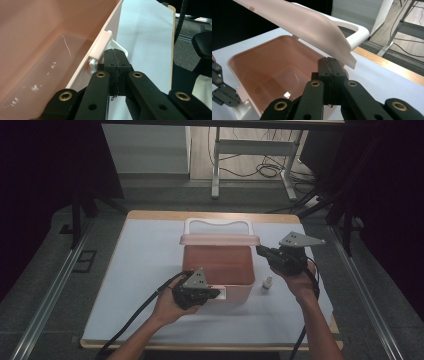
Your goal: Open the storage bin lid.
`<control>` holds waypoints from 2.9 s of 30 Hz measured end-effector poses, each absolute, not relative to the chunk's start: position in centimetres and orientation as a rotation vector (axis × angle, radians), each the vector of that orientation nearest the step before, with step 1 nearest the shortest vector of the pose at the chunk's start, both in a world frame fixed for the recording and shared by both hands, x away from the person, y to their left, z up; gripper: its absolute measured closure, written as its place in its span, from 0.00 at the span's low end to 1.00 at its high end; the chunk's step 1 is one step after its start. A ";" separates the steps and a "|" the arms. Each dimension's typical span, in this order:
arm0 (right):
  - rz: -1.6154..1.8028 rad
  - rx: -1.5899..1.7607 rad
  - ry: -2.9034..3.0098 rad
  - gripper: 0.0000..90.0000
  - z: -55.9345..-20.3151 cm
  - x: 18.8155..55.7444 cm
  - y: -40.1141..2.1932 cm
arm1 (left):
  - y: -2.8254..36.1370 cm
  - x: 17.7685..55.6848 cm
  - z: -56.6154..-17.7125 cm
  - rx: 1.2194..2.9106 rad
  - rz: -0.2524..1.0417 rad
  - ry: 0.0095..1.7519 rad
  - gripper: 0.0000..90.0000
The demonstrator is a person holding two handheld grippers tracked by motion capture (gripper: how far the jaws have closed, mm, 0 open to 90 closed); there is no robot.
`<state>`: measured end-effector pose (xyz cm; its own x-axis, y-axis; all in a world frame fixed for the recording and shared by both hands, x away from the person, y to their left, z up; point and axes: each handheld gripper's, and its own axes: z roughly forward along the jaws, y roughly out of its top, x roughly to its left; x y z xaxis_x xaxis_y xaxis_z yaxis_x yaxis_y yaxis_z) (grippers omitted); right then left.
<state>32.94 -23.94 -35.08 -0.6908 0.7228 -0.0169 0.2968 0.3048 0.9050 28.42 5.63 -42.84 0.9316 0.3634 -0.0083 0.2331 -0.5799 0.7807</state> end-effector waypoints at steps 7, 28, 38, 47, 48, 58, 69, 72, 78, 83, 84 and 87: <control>1.360 0.908 2.171 1.00 -34.3 34.2 -23.7 | 5.7 28.5 -42.8 2.210 0.183 0.422 1.00; 1.335 0.940 2.158 1.00 -33.1 38.0 -23.1 | 5.7 28.5 -42.9 2.201 0.175 0.427 1.00; 1.298 0.979 2.144 1.00 -33.0 40.0 -22.8 | 5.8 28.6 -42.9 2.201 0.171 0.421 1.00; 1.272 1.019 2.149 1.00 -34.0 41.3 -22.4 | 5.8 28.6 -42.9 2.196 0.165 0.422 1.00; 1.270 1.018 2.149 1.00 -34.0 41.4 -22.4 | 5.8 28.6 -42.9 2.196 0.164 0.421 1.00; 1.240 1.051 2.153 1.00 -34.6 42.3 -22.4 | 5.8 28.7 -42.9 2.201 0.162 0.422 1.00; 1.214 1.084 2.165 0.99 -35.4 43.3 -22.1 | 5.8 28.7 -42.9 2.203 0.160 0.421 1.00; 1.209 1.080 2.169 0.99 -35.4 43.2 -22.1 | 5.8 28.7 -42.9 2.203 0.161 0.420 1.00; 1.202 1.058 2.172 0.99 -35.1 42.7 -22.2 | 5.8 28.7 -42.9 2.204 0.157 0.420 1.00; 1.207 1.056 2.169 0.99 -35.1 42.3 -22.7 | 5.8 28.7 -42.9 2.202 0.159 0.420 1.00; 1.208 1.057 2.169 0.99 -35.2 42.3 -22.8 | 5.8 28.7 -42.9 2.200 0.161 0.421 1.00; 1.209 1.062 2.170 0.99 -35.4 42.2 -23.1 | 5.8 28.7 -42.9 2.206 0.155 0.420 1.00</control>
<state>42.20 -23.08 -35.40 -0.6108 0.7918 -0.0068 0.4107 0.3242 0.8522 28.70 5.83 -42.89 0.9354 0.3517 -0.0355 0.2447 -0.5719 0.7830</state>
